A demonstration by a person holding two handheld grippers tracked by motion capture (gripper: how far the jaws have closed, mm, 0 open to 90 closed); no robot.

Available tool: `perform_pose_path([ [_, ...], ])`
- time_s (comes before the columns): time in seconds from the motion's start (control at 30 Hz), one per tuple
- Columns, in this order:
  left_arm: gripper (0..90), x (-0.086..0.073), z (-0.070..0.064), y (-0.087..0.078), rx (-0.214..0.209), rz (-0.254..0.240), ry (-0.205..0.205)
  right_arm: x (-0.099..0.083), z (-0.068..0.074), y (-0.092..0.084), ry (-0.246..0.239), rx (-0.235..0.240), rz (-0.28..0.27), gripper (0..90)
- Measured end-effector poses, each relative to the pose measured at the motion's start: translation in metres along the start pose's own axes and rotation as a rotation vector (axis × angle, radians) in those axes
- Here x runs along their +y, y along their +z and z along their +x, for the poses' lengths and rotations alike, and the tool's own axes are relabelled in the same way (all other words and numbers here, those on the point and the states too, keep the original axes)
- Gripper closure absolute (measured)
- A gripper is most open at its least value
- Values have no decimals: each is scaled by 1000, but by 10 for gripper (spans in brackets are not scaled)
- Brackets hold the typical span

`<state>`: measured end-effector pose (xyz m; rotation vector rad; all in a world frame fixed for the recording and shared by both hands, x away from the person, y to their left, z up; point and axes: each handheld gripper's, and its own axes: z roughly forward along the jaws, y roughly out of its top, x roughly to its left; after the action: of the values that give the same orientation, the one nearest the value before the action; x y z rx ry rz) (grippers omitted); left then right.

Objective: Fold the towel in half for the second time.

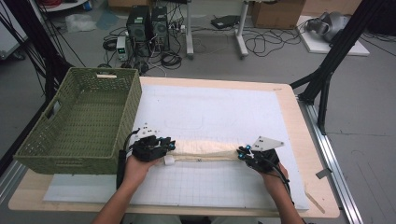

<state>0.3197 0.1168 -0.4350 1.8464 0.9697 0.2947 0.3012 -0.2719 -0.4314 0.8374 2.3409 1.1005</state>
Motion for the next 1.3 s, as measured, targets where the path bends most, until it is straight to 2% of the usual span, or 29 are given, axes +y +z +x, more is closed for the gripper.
perform_pose_path([
  [0.1, 728, -8, -3, 5, -4, 42, 4, 0, -1, -5, 22, 14, -12, 677],
  [0.13, 733, -11, -4, 6, -5, 56, 9, 1, -3, -7, 40, 12, -30, 627],
  [0.2, 734, -14, -5, 8, 0, 72, 18, 4, -6, -15, 109, 24, -88, 543],
  [0.23, 733, -15, -6, 8, 1, 72, 17, 7, -8, -20, 142, 31, -130, 527],
  [0.3, 733, -15, -7, 8, 8, 76, 31, 16, -7, -28, 175, 31, -198, 513],
  [0.37, 731, -16, -7, 8, 9, 80, 28, 23, -1, -28, 182, 25, -209, 529],
  [0.43, 732, -16, -7, 8, 11, 83, 29, 25, 9, -16, 177, 27, -170, 567],
  [0.53, 732, -17, -8, 8, 17, 86, 29, 19, 22, 13, 145, 47, -46, 616],
  [0.6, 734, -17, -8, 7, 21, 89, 26, 15, 25, 25, 129, 46, 18, 625],
  [0.67, 737, -17, -7, 7, 25, 91, 21, 11, 25, 29, 109, 29, 58, 630],
  [0.73, 740, -18, -7, 6, 27, 92, 20, 6, 21, 27, 115, 23, 61, 625],
  [0.83, 743, -18, -8, 6, 33, 96, 23, 1, 14, 20, 104, -12, 76, 601],
  [1.0, 751, -18, -8, 6, 40, 97, 26, -6, 4, 10, 124, -21, 71, 574],
  [1.07, 745, -18, -8, 5, 35, 96, 15, -5, 3, 7, 139, 3, 46, 546],
  [1.13, 700, -17, -7, 4, 23, 80, 5, -1, 0, -2, 163, 15, -24, 529],
  [1.2, 658, -15, -7, 1, 21, 52, 5, 4, -5, -11, 206, 7, -110, 513],
  [1.3, 636, -11, -6, -2, 8, 16, -3, 10, -7, -19, 252, -19, -183, 507],
])
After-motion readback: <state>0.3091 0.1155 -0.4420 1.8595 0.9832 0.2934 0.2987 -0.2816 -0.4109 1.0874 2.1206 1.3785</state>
